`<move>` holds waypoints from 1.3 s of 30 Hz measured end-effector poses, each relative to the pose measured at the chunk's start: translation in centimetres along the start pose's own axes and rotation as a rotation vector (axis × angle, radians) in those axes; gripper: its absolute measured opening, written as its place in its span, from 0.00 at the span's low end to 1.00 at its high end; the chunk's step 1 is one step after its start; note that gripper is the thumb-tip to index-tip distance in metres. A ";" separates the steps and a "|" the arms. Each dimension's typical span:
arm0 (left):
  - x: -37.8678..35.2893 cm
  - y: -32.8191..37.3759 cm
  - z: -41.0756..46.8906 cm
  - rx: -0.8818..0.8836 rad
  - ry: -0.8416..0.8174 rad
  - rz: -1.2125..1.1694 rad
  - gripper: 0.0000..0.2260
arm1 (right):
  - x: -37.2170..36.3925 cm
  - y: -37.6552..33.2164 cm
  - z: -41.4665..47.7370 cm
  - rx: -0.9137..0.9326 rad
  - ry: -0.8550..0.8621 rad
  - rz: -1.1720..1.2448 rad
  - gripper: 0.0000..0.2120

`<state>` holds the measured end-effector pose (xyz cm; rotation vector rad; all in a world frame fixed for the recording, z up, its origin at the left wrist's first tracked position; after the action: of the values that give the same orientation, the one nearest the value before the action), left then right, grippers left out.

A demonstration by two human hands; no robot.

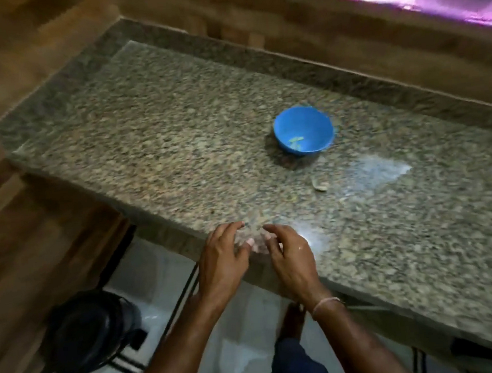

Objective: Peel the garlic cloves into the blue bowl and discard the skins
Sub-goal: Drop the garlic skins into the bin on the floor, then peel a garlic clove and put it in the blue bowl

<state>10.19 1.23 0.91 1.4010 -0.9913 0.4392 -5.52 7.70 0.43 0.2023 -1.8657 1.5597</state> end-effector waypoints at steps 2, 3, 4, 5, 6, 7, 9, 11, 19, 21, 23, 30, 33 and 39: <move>-2.6 3.0 1.6 -0.020 -0.025 0.017 0.18 | 2.8 2.8 1.4 -0.040 0.012 -0.004 0.13; -3.7 4.3 2.6 -0.022 -0.032 0.026 0.17 | 4.1 4.1 2.1 -0.055 0.020 -0.012 0.13; -4.6 5.4 3.6 -0.016 -0.033 0.033 0.17 | 5.4 5.2 2.8 -0.064 0.036 -0.021 0.13; -5.5 6.5 4.8 -0.007 -0.030 0.034 0.16 | 6.9 6.2 3.6 -0.070 0.061 -0.032 0.13; -6.2 7.4 6.0 0.005 -0.026 0.035 0.15 | 8.2 7.2 4.4 -0.075 0.084 -0.052 0.12; -6.7 8.2 7.2 0.011 -0.017 0.041 0.14 | 9.3 8.0 5.2 -0.078 0.100 -0.083 0.13; -7.7 9.3 9.2 0.003 -0.008 0.077 0.13 | 10.8 9.3 6.8 -0.095 0.104 -0.179 0.15; -8.6 9.9 10.6 -0.002 -0.014 0.130 0.11 | 11.4 10.0 8.3 -0.125 0.079 -0.302 0.21; -9.0 10.5 12.1 -0.049 -0.004 0.207 0.04 | 11.1 11.2 11.6 -0.173 -0.013 -0.453 0.32; -7.9 11.8 13.0 -0.066 0.045 0.160 0.03 | 11.0 11.3 11.7 -0.185 -0.006 -0.443 0.33; -6.3 13.9 15.2 -0.107 0.123 0.127 0.03 | 11.0 11.4 11.8 -0.194 0.008 -0.433 0.34; -4.6 18.0 23.2 -0.238 0.193 0.269 0.11 | 11.2 11.6 11.9 -0.228 0.008 -0.397 0.33; -4.8 18.1 21.1 -0.338 0.221 0.239 0.13 | 13.0 12.3 11.1 -0.199 0.113 -0.192 0.24; -12.8 15.3 11.1 -0.398 -0.159 0.138 0.12 | 14.7 13.6 10.1 -0.105 0.095 -0.171 0.16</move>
<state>-12.19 -2.86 -1.26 1.0225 -1.2344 0.2164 -27.76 6.49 -2.43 0.2300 -1.8013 1.3302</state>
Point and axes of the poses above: each hand's wrist, its own z-axis towards the middle knuckle, its own x-axis out of the back of the hand, y = z × x, the point moved 9 cm from there along z, towards the middle knuckle, and after that the axes turned 5 degrees about z, right-handed, at the moved point
